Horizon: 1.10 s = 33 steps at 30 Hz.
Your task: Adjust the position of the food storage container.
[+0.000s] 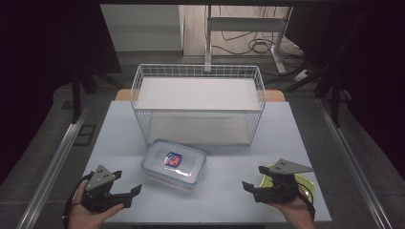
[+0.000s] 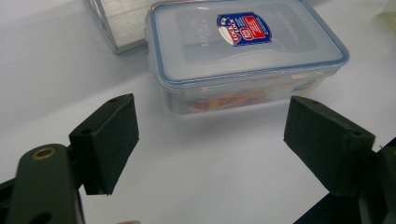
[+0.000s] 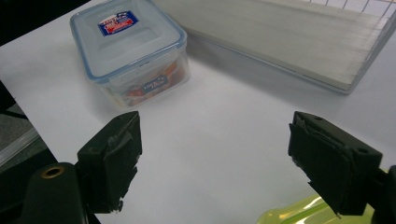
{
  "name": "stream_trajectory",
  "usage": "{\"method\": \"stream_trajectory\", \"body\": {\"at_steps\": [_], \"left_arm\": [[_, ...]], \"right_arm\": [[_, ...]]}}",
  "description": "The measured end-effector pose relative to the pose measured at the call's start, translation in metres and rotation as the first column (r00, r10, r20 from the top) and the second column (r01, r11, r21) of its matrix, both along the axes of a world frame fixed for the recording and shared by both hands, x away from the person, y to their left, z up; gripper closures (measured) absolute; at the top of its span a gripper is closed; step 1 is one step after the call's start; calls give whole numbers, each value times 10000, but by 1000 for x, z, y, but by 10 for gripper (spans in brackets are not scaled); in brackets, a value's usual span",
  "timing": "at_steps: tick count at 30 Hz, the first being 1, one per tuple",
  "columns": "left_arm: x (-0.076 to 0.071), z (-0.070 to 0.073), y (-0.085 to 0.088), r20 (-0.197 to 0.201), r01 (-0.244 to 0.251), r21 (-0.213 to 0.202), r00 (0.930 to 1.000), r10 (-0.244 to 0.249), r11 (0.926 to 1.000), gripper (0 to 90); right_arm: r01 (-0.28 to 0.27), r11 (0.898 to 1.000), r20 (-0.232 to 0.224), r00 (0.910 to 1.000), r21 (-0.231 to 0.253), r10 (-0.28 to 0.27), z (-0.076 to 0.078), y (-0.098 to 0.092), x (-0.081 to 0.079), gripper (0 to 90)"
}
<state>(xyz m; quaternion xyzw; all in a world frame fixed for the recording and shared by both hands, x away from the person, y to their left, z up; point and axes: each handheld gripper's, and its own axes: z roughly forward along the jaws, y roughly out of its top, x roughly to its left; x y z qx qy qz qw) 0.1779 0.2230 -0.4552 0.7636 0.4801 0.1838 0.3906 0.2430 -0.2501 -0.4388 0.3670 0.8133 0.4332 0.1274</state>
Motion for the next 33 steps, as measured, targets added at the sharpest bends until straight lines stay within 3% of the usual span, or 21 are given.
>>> {"method": "stream_trajectory", "body": {"at_steps": [17,23,29,33], "left_arm": [[9,5,3,121,51,-84,9999,-50,10000,181],[16,9,5,107,51,-14,9999,-51,10000,195],[21,15,6,188,-63,312,9998,57,9995,293],[23,10,5,-116,-39,504,9999,45,9987,392]], "right_arm": [[30,9999,56,10000,-144,-29,0,1,-4,191],[-8,10000,102,9999,-53,8,2,5,1,199],[-151,9998,251,9996,-135,154,0,10,1,217],[-150,9998,247,9996,-98,152,2,12,2,217]]}}
